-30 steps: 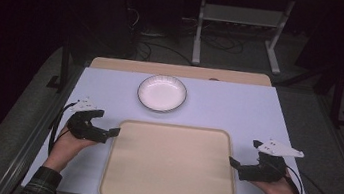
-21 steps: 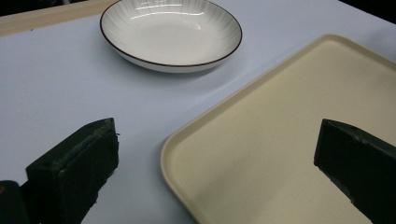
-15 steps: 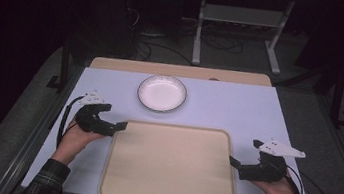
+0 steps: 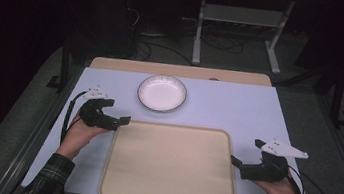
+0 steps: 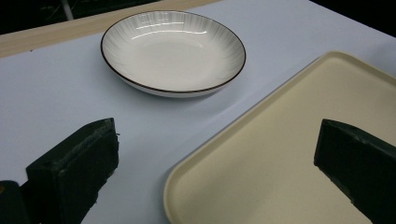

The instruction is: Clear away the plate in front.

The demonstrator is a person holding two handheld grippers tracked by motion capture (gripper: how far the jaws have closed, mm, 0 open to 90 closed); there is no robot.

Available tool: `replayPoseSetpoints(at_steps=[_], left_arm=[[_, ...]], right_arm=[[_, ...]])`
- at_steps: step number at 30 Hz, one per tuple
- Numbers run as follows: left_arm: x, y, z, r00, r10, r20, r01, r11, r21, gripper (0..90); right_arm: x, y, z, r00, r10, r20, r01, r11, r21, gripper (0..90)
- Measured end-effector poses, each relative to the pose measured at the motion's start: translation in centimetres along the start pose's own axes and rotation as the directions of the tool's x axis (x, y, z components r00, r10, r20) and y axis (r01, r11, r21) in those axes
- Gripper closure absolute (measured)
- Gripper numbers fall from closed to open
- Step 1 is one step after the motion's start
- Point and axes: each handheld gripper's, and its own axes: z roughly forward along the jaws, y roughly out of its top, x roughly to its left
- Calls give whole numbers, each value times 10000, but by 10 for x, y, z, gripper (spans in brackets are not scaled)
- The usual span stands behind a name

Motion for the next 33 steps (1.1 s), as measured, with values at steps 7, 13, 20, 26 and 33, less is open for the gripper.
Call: replayPoseSetpoints(at_steps=[7,13,20,26,33], left_arm=[[-1,6,10,9999,83,77,-83,10000,50,0],[-2,14,19,9998,131,161,-132,9999,45,0],[-2,23,26,9995,242,220,-241,9997,-36,0],[1,30,31,9994,283,196,-281,9996,-70,0],[7,34,38,9997,198,136,-197,9998,-67,0]], right_arm=[[-3,-1,1,10000,88,27,-88,10000,-16,0],[-5,0,2,10000,78,32,-77,10000,-56,0],[-4,0,2,10000,12,-18,-13,10000,-59,0],[-4,0,1,10000,15,28,-15,9999,-122,0],[-4,0,-1,10000,36,64,-35,9999,-155,0]])
